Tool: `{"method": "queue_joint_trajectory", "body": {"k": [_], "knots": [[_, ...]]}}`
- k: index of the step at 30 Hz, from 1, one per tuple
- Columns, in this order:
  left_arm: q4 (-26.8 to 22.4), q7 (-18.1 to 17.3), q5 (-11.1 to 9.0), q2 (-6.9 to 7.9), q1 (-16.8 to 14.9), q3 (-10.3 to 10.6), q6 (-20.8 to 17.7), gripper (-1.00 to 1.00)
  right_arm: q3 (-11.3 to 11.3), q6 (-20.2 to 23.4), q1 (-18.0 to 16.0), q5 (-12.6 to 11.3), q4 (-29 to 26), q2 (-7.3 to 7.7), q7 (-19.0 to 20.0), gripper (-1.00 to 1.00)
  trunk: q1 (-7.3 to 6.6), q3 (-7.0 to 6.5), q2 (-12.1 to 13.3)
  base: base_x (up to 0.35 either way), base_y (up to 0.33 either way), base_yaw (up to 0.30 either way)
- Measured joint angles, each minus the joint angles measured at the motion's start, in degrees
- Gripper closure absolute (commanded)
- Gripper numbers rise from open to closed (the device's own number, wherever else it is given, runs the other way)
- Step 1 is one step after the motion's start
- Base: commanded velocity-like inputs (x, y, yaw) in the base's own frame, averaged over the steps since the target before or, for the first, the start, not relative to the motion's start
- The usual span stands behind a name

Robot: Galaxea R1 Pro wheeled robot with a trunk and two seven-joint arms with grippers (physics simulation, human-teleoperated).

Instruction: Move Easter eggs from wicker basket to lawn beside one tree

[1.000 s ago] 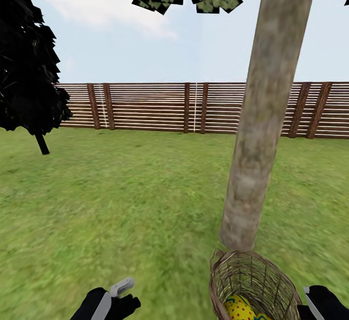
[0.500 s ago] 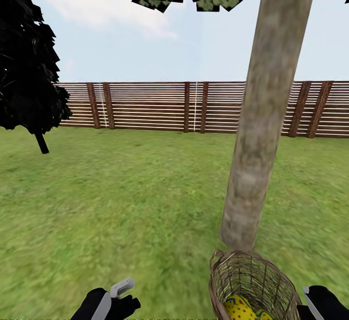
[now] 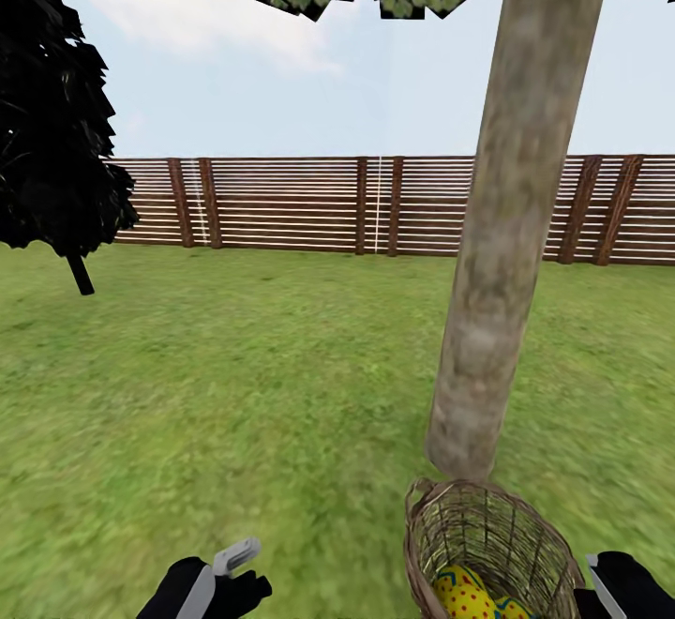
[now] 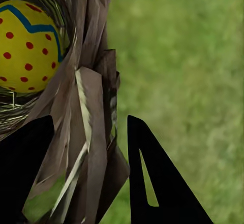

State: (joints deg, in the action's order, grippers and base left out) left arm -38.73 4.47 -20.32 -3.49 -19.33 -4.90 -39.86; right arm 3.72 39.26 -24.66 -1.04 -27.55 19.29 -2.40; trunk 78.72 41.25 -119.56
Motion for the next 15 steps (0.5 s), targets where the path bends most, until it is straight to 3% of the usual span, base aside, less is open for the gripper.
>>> {"method": "queue_joint_trajectory", "body": {"k": [6,15], "knots": [[0.0,0.0,0.0,0.03,0.0,0.0,0.0,-1.00,0.1,0.0,0.1,1.1,0.0,0.09,1.8,-1.00,0.01,0.01,0.0,0.000,0.000,0.000],[0.0,0.0,0.0,-0.06,0.0,0.0,0.0,-1.00,0.1,-0.1,0.1,0.7,0.0,0.06,1.8,-1.00,0.01,0.01,0.0,0.000,0.000,0.000]]}}
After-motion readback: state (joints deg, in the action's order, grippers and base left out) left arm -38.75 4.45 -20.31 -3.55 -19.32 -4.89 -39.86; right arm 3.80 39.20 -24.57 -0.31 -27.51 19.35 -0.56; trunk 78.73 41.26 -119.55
